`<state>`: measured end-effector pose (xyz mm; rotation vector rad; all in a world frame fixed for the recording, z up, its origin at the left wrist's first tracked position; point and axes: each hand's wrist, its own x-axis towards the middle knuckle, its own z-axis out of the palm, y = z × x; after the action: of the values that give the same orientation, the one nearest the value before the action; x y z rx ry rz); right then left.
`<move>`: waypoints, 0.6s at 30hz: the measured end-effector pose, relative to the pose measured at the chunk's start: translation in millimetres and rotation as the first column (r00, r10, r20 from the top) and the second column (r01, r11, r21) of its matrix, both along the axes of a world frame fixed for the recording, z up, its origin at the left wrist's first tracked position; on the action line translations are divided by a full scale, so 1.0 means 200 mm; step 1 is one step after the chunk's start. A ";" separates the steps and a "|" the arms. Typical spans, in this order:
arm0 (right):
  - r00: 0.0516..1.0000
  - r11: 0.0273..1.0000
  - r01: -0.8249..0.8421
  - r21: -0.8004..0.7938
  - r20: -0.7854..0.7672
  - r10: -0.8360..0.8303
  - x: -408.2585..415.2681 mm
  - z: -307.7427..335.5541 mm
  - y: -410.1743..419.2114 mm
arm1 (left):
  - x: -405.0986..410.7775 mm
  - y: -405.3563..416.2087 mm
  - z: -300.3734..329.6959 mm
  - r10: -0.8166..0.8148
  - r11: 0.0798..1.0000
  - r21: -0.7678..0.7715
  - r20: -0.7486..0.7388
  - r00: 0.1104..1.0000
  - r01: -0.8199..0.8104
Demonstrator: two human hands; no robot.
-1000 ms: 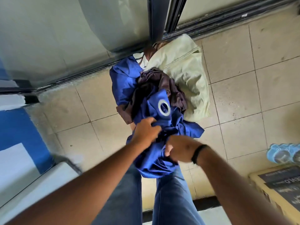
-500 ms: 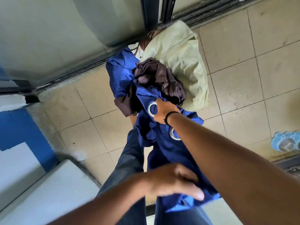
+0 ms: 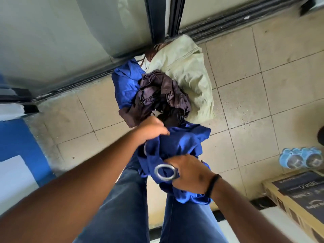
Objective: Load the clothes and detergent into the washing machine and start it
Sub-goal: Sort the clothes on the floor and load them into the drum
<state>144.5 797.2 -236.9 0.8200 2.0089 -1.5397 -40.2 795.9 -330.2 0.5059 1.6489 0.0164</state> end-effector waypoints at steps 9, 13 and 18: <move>0.999 0.981 -0.029 0.192 -0.017 0.032 0.09 0.49 0.21 | 0.15 -0.32 0.86 0.170 0.850 0.526 -0.213 0.962 -0.034; 0.997 0.914 -0.061 0.401 -0.011 0.071 -0.04 0.67 0.25 | 0.23 -0.46 1.25 0.161 0.749 0.662 -0.222 0.962 0.028; 0.995 0.919 -0.091 0.384 -0.009 0.103 -0.10 0.84 0.12 | 0.19 -0.58 1.51 0.274 0.661 0.751 -0.253 0.928 0.009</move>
<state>123.8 822.2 -68.7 0.8291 2.3751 -1.1224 -2.7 679.9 -27.9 1.0558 1.9978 0.7971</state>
